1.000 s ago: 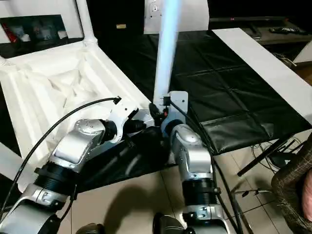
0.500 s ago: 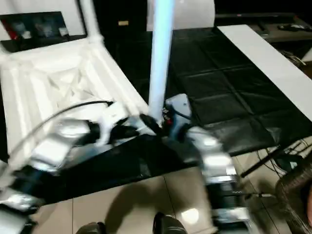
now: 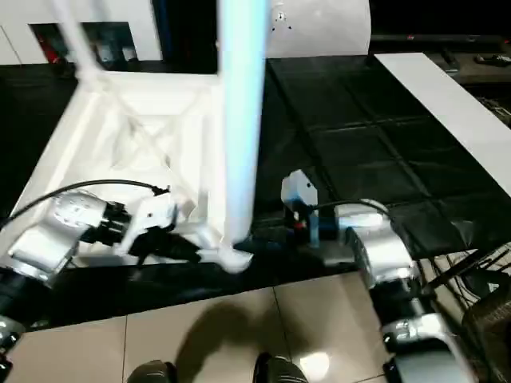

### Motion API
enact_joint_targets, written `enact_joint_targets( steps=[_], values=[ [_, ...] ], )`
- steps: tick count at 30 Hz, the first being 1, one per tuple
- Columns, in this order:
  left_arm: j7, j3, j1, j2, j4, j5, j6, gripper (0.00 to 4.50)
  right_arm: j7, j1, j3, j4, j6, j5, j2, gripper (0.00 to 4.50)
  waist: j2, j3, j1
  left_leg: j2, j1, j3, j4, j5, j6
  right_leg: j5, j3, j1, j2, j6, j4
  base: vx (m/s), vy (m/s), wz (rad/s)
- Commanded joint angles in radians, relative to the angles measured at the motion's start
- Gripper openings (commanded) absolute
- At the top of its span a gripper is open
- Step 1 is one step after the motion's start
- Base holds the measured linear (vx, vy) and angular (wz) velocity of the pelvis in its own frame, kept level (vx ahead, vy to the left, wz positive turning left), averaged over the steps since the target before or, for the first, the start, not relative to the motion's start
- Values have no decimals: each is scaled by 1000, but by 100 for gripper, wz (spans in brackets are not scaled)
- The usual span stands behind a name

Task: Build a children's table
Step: Rotate leg to tighten

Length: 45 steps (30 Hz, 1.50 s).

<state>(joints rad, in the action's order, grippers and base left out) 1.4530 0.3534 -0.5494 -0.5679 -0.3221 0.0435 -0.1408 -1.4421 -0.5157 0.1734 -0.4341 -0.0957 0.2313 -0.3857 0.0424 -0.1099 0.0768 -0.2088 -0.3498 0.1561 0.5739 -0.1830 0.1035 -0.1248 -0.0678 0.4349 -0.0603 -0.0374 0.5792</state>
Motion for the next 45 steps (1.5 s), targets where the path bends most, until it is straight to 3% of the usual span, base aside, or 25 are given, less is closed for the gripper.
enact_joint_targets(
  steps=[1,5,11,21,24,26,30,32,33,36,37,39,40,41,43,44,45],
  values=[
    [56,51,-12,13,6,-5,21,0,-43,-13,22,-5,14,-1,-10,369,-6,83,-2,-15,0,17,-56,-150,-78,-325,43,-72,-61,-198,-55,0,0,0],
    [62,60,-27,20,-11,-8,36,0,-86,-25,44,-27,16,-5,-7,331,-4,85,7,-16,0,17,-56,-138,-78,-292,42,-72,-61,-209,-49,0,0,0],
    [69,70,-39,40,-36,-9,59,0,-95,-63,63,-97,47,-10,33,280,-4,80,8,-15,0,16,-58,-155,-68,-343,41,-69,-63,-194,-56,0,0,0],
    [69,70,-35,33,-46,-13,70,0,-153,-66,86,-90,-1,4,26,222,-4,78,9,-16,-1,16,-58,-150,-73,-331,42,-70,-62,-193,-53,0,0,0],
    [53,60,-27,34,-43,-11,54,0,-167,-53,86,-69,-36,21,20,207,-6,77,9,-16,0,16,-59,-153,-73,-333,42,-69,-61,-192,-54,0,0,0],
    [10,44,-10,43,-22,-9,14,0,-128,-27,71,-14,-112,58,27,205,-5,75,11,-17,-1,15,-60,-151,-71,-327,43,-71,-60,-189,-54,0,0,0],
    [-107,23,1,75,8,-30,-70,0,28,25,48,71,-194,62,73,205,-2,70,10,-16,-2,15,-63,-164,-57,-378,44,-67,-61,-165,-60,0,0,0],
    [-173,1,-1,108,22,-25,-132,0,139,44,41,90,-219,30,108,205,0,65,7,-8,1,13,-63,-210,-46,-511,38,-64,-63,-121,-77,0,0,0],
    [-228,-17,-3,139,41,-18,-188,0,242,59,31,106,-249,4,146,205,-5,60,4,-7,4,11,-64,-224,-36,-572,39,-59,-65,-96,-87,0,0,0],
    [-335,-48,-11,206,74,-10,-297,0,443,69,-9,126,-320,-21,235,205,0,55,-18,3,-2,1,-67,-267,-9,-707,20,-61,-63,-27,-107,-19,5,-4],
    [-366,-60,-12,231,83,-6,-329,0,505,72,-23,138,-347,-24,266,205,0,55,-31,8,-12,-4,-67,-273,-5,-729,12,-69,-64,-3,-112,-52,25,-17],
    [-424,-76,-16,272,92,-8,-372,0,602,76,-42,155,-388,-35,314,205,0,56,-52,10,-17,-8,-66,-287,-10,-736,3,-73,-64,15,-121,-46,29,-18],
    [-465,-83,-21,301,93,-13,-397,0,662,78,-48,158,-397,-50,344,205,-10,59,-57,7,-15,-11,-67,-282,-16,-706,-3,-74,-68,6,-125,-27,34,-18],
    [-512,-90,-26,333,91,-22,-419,0,723,80,-54,156,-397,-63,377,205,-12,58,-64,4,-18,-12,-68,-288,-18,-688,-7,-75,-67,-1,-127,-27,34,-18],
    [-628,-113,-43,407,64,-41,-449,0,894,72,-87,123,-375,-92,459,205,-18,51,-81,2,-3,-18,-69,-359,-25,-684,-32,-71,-66,-4,-147,0,0,0],
    [-646,-117,-46,419,58,-45,-451,0,929,68,-96,112,-367,-97,473,205,-23,45,-88,0,20,-19,-67,-419,-32,-707,-49,-60,-63,3,-167,0,0,0],
    [-683,-123,-52,439,48,-57,-455,0,991,62,-116,100,-360,-105,500,205,-24,48,-94,-1,25,-21,-65,-429,-36,-684,-54,-65,-68,-1,-168,0,0,0]
  ],
)
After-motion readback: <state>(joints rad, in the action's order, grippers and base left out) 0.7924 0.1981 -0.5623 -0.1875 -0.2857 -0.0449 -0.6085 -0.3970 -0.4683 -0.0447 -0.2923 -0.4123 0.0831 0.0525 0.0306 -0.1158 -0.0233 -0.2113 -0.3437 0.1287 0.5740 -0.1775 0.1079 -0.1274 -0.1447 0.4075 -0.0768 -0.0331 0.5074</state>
